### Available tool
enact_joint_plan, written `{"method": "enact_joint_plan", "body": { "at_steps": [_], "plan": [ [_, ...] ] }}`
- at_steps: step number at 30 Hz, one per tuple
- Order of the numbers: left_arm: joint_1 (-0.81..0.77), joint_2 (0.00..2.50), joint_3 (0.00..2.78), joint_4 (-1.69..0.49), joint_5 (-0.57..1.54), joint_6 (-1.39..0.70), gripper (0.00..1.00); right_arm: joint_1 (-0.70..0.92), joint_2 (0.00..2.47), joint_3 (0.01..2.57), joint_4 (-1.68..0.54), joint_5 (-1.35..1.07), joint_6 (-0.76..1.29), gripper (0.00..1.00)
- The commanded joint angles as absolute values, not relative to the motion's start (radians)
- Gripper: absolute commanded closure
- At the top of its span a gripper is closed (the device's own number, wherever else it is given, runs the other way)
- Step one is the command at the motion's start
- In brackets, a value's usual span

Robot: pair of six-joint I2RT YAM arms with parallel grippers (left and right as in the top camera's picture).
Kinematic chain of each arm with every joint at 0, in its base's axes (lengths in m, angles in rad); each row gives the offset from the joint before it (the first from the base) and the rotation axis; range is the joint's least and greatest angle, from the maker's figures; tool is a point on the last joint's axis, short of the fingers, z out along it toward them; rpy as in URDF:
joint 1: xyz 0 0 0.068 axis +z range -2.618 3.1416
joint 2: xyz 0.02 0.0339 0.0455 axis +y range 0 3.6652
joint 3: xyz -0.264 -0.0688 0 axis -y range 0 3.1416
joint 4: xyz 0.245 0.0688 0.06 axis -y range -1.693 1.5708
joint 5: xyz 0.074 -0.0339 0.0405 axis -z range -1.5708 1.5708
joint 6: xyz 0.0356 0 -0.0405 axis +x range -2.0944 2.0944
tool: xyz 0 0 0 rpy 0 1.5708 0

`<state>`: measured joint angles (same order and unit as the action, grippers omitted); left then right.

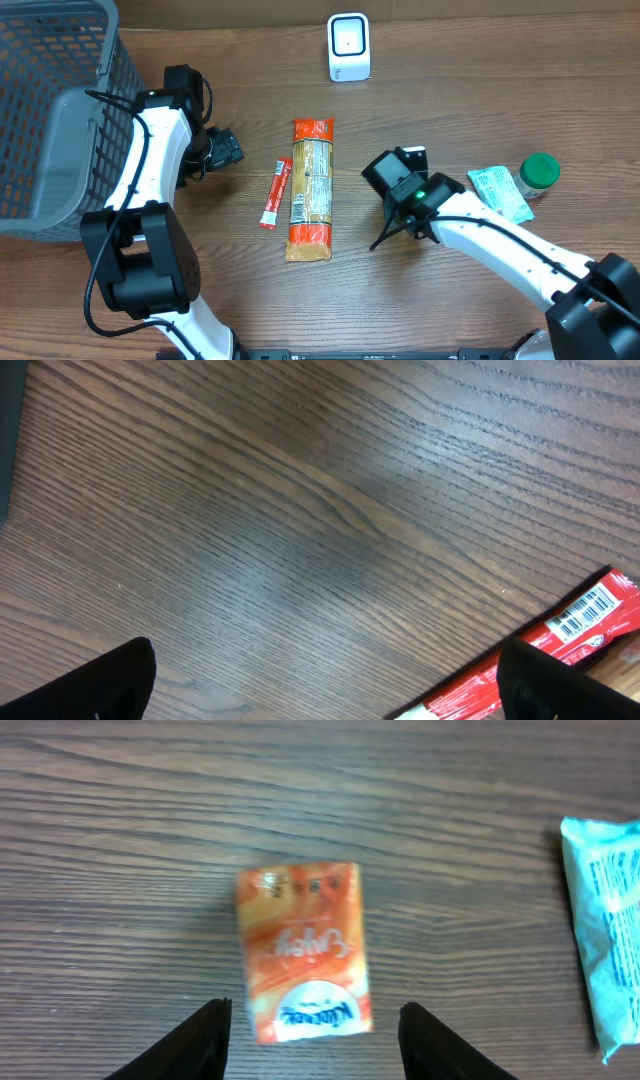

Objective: Scan the item barcode
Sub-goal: 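Lower the right gripper and pinch the orange snack packet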

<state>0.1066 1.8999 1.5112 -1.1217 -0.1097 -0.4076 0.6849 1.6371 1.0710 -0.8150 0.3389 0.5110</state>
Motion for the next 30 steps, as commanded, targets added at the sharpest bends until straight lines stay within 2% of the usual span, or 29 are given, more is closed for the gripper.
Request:
{"method": "enact_joint_plan", "body": {
  "at_steps": [1,4,7,9,26,30],
  "plan": [
    [0.105,1.883,1.513,-1.120,-0.115,-0.381,0.00,0.585,1.621,1.094,-0.817,0.182,0.405,0.46],
    [0.105,1.883,1.513,-1.120,-0.114,-0.381,0.00,0.484,1.622,1.093,-0.817,0.012,0.328,0.46],
    [0.105,1.883,1.513,-1.120,-0.114,-0.381,0.00,0.378,1.627,1.092,-0.817,-0.199,0.228,0.55],
    [0.105,1.883,1.513,-1.120,-0.115,-0.381,0.00,0.352,1.629,1.090,-0.817,-0.255,0.180,0.55],
    [0.105,1.883,1.513,-1.120,-0.114,-0.381,0.00,0.347,1.630,0.914,-0.556,-0.246,0.174,0.57],
    [0.105,1.883,1.513,-1.120,-0.115,-0.381,0.00,0.347,1.631,0.900,-0.543,-0.183,0.196,0.61]
  ]
}}
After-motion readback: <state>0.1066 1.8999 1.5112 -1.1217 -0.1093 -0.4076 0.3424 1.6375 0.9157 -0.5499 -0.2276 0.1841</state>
